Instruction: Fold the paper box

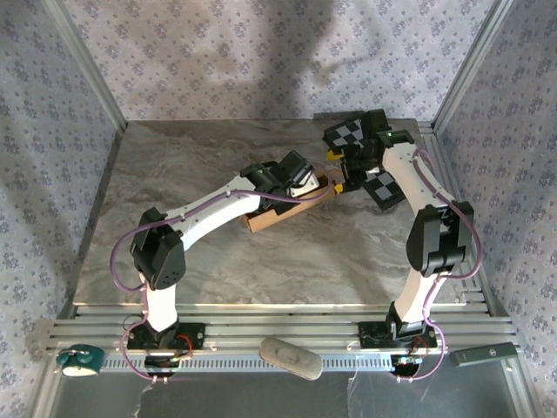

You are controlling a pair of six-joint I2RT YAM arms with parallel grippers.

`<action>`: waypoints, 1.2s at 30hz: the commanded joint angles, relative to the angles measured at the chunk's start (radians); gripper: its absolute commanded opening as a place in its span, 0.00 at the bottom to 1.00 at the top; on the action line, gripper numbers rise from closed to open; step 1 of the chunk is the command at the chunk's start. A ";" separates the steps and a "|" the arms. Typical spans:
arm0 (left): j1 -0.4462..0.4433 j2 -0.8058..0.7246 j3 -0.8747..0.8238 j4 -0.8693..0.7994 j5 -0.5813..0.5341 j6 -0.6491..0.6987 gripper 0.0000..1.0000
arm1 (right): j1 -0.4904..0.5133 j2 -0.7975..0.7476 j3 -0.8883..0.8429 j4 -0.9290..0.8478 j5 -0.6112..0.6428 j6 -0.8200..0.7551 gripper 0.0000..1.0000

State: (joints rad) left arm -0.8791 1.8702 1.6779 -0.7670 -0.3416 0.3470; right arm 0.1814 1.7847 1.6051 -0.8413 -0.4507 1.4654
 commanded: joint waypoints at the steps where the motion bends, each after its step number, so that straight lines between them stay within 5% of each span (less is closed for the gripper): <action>1: 0.003 -0.004 -0.017 -0.023 0.039 -0.021 0.00 | -0.025 -0.089 -0.055 0.047 0.064 -0.031 0.81; 9: -0.070 0.043 -0.087 -0.023 0.075 -0.085 0.00 | -0.115 -0.216 -0.243 0.098 0.053 -0.096 0.83; 18: -0.123 0.122 -0.121 -0.053 -0.020 -0.198 0.00 | -0.172 -0.284 -0.404 0.128 0.018 -0.146 0.80; 25: -0.173 0.110 -0.136 -0.044 -0.080 -0.266 0.29 | -0.204 -0.172 -0.474 0.163 -0.064 -0.276 0.77; 36: -0.202 0.190 -0.142 -0.061 -0.231 -0.320 0.35 | -0.177 0.008 -0.422 0.264 -0.166 -0.307 0.75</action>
State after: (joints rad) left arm -1.0756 2.0159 1.5364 -0.7906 -0.4973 0.0608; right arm -0.0029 1.7809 1.1507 -0.6106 -0.5793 1.1767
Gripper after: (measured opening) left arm 0.343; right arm 0.754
